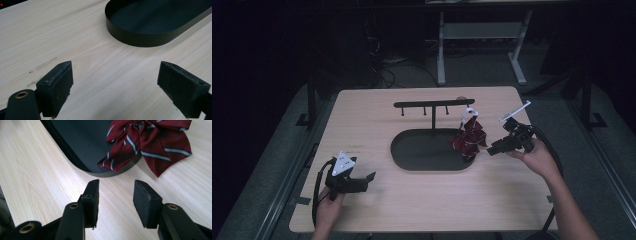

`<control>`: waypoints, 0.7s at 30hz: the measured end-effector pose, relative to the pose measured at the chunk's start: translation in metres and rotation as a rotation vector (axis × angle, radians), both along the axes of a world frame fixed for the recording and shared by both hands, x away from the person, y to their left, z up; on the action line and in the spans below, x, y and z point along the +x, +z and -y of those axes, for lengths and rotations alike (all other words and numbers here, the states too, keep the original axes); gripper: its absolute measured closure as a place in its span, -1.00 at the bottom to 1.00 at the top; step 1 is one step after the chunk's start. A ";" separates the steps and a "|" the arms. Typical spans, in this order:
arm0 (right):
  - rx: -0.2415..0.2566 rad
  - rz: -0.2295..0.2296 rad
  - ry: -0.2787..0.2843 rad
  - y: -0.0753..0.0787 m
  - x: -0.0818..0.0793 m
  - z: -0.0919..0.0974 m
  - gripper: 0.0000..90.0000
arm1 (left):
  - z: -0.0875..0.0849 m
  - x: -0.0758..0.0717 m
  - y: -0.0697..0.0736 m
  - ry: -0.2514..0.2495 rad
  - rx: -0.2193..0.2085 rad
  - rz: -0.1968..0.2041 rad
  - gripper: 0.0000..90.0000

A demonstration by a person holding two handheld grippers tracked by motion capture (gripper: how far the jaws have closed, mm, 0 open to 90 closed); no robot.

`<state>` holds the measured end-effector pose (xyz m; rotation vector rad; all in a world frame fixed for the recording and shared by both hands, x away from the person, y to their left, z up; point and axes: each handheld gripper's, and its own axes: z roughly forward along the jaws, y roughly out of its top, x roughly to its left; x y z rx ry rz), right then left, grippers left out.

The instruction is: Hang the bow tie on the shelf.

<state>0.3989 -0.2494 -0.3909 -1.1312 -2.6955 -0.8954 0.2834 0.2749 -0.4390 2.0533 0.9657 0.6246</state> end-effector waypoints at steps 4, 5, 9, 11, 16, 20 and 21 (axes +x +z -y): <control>0.005 0.005 0.000 -0.001 -0.002 0.001 0.23 | 0.000 0.000 0.000 0.000 -0.001 0.000 -0.71; 0.006 0.006 0.000 -0.003 -0.004 0.001 0.23 | 0.000 0.000 0.000 0.001 -0.002 0.000 -0.71; 0.011 0.001 0.000 -0.008 -0.008 0.003 0.23 | 0.000 0.000 0.000 0.000 0.000 0.000 -0.71; 0.013 -0.001 -0.003 -0.010 -0.010 0.004 0.22 | 0.000 0.000 0.000 0.001 -0.002 0.003 -0.71; 0.022 -0.002 -0.013 -0.015 -0.014 0.008 0.21 | 0.000 0.000 0.000 0.002 -0.003 0.001 -0.71; 0.025 -0.004 -0.018 -0.018 -0.018 0.011 0.20 | 0.001 0.000 -0.001 0.001 -0.007 0.003 -0.71; 0.026 -0.009 -0.021 -0.019 -0.019 0.011 0.20 | 0.001 0.000 -0.001 0.001 -0.005 0.000 -0.71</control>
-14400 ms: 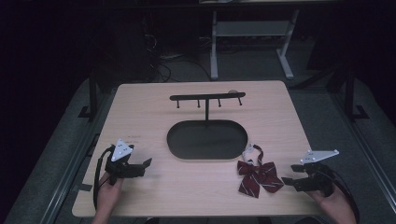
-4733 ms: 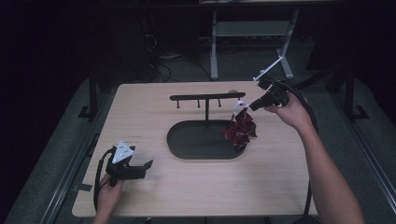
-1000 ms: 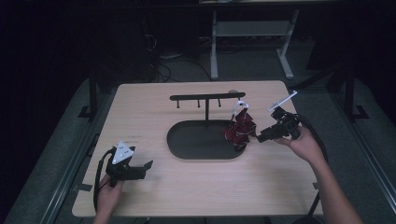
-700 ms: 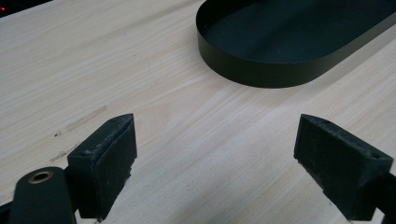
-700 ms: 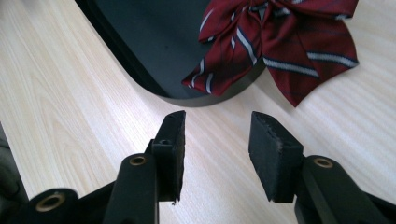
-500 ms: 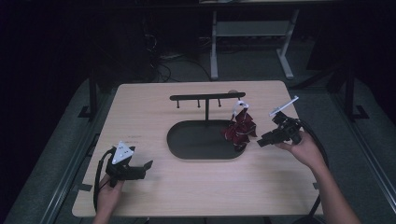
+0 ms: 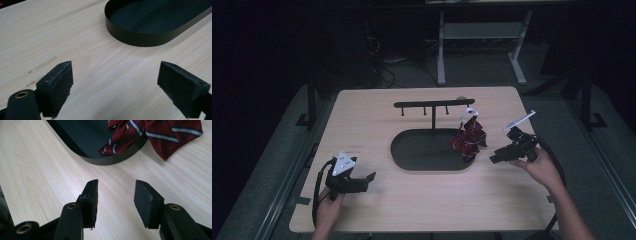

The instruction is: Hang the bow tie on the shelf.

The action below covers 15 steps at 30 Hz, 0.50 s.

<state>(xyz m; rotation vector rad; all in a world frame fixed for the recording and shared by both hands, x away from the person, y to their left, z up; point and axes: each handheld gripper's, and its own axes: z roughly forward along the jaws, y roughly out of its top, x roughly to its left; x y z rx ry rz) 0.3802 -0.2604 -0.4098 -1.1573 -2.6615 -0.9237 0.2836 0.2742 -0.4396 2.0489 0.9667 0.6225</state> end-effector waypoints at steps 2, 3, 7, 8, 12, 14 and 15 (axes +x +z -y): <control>0.004 0.000 -0.001 -0.002 -0.002 0.001 0.19 | 0.000 0.000 0.000 0.000 0.000 0.003 -0.71; 0.003 0.001 -0.003 -0.003 -0.003 0.002 0.18 | 0.000 0.000 0.000 0.001 -0.001 0.004 -0.71; 0.008 -0.001 -0.015 -0.006 -0.007 0.004 0.15 | 0.000 0.000 0.000 0.001 0.000 0.003 -0.71; 0.008 0.000 -0.015 -0.007 -0.008 0.005 0.15 | -0.001 0.000 0.000 -0.001 0.001 0.004 -0.71; 0.017 0.003 -0.021 -0.009 -0.012 0.008 0.15 | 0.000 0.000 -0.001 0.002 -0.004 0.002 -0.71; 0.016 0.004 -0.024 -0.010 -0.014 0.009 0.14 | 0.000 0.000 -0.001 0.002 -0.002 0.002 -0.71; 0.016 0.007 -0.025 -0.011 -0.015 0.010 0.14 | 0.000 0.000 -0.001 0.002 -0.002 0.002 -0.71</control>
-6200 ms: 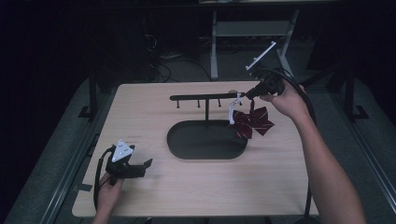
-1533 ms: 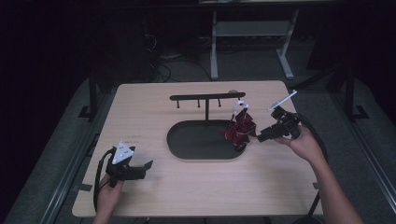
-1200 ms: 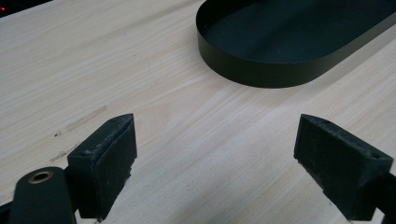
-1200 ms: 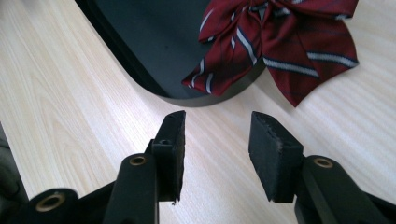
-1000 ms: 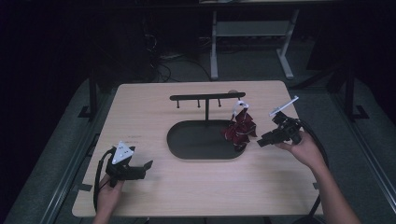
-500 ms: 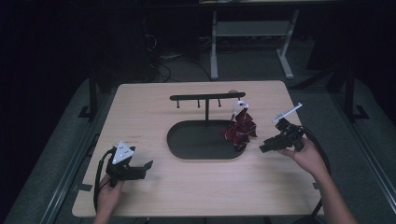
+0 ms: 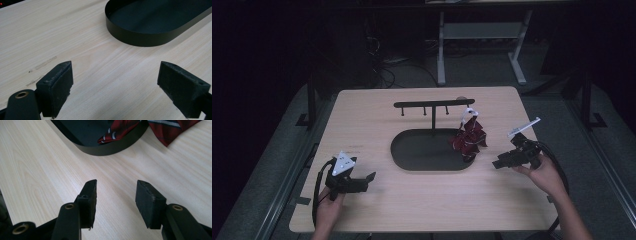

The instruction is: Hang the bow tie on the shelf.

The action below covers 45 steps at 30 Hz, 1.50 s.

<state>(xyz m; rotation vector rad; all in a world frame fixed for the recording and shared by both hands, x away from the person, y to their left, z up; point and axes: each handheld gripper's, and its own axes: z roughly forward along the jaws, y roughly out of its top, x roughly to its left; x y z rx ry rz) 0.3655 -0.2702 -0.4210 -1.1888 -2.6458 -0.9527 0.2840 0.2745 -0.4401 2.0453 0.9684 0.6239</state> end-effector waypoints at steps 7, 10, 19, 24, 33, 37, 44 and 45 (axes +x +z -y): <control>0.011 0.001 -0.014 -0.006 -0.008 0.006 0.11 | 0.000 0.000 -0.001 0.002 -0.003 -0.003 -0.71; 0.013 -0.004 -0.024 -0.009 -0.012 0.009 0.09 | 0.000 0.000 -0.001 0.000 -0.003 0.001 -0.71; 0.014 0.026 -0.029 -0.016 -0.024 0.011 0.06 | 0.000 0.000 -0.001 0.002 -0.003 -0.001 -0.71; 0.015 0.030 -0.026 -0.017 -0.030 0.011 0.05 | 0.000 0.000 -0.001 0.002 -0.003 -0.001 -0.71; 0.030 0.034 -0.030 -0.021 -0.042 0.010 0.01 | 0.000 0.000 0.000 0.003 -0.002 -0.001 -0.71; 0.040 0.038 -0.037 -0.023 -0.048 0.011 0.01 | 0.001 0.000 0.000 0.001 -0.005 -0.002 -0.71; 0.052 0.050 -0.052 -0.025 -0.057 0.015 -0.02 | 0.001 0.000 0.000 0.001 -0.005 -0.004 -0.71; 0.059 0.056 -0.056 -0.025 -0.059 0.015 -0.02 | 0.001 0.000 0.000 0.001 -0.005 -0.004 -0.71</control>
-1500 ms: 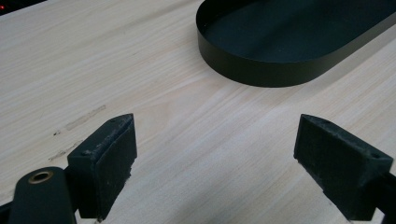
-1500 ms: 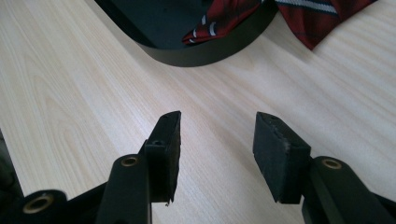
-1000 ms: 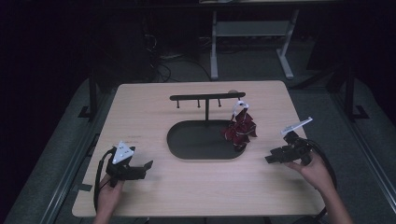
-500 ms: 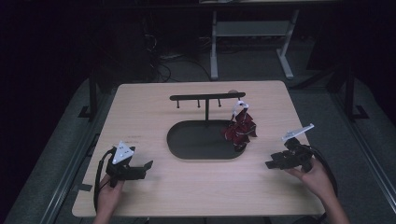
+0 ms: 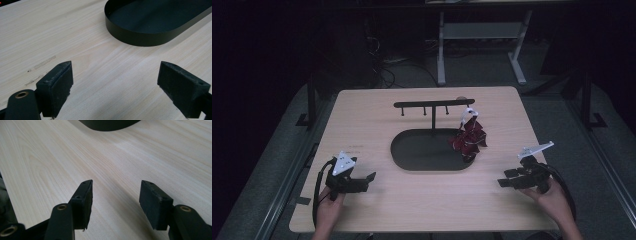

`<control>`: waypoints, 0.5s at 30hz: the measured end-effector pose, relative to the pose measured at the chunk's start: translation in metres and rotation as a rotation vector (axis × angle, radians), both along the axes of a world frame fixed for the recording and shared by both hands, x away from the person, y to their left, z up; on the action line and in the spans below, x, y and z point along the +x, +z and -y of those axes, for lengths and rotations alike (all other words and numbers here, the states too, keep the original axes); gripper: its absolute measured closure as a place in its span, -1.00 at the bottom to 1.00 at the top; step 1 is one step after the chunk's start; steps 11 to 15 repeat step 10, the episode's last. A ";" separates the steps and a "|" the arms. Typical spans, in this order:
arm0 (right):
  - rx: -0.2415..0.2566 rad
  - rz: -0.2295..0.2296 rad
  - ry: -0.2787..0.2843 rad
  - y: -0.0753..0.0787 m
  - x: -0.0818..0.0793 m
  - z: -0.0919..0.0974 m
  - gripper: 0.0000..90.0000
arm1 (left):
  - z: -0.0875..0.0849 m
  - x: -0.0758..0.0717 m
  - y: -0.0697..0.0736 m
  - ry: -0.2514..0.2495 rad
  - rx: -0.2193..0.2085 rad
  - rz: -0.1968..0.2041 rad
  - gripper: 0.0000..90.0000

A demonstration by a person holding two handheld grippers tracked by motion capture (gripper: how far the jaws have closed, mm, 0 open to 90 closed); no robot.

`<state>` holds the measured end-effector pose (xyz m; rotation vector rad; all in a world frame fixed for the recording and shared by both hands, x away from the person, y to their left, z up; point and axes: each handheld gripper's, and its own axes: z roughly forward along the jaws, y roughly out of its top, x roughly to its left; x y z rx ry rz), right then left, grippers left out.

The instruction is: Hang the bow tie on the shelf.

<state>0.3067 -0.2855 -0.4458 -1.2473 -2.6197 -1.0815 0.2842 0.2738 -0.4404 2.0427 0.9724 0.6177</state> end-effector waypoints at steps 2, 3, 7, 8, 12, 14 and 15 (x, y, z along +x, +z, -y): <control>0.006 0.006 -0.008 0.001 -0.004 0.001 -0.03 | 0.000 0.000 0.000 0.002 -0.003 0.000 -0.71; 0.001 0.015 -0.011 0.001 -0.006 0.001 -0.04 | 0.000 0.000 0.000 0.002 -0.003 0.000 -0.71; 0.010 0.041 -0.024 0.004 -0.014 0.004 -0.06 | 0.000 0.001 0.001 -0.004 0.007 0.001 -0.71; 0.014 0.046 -0.029 0.004 -0.016 0.004 -0.06 | 0.000 0.002 0.001 -0.004 0.004 0.002 -0.71; 0.011 0.052 -0.028 0.002 -0.018 0.004 -0.08 | 0.000 0.002 0.002 -0.002 0.004 0.004 -0.71; 0.011 0.052 -0.028 0.002 -0.018 0.004 -0.08 | 0.000 0.002 0.002 -0.002 0.004 0.004 -0.71; 0.011 0.052 -0.028 0.002 -0.018 0.004 -0.08 | 0.000 0.002 0.002 -0.002 0.004 0.004 -0.71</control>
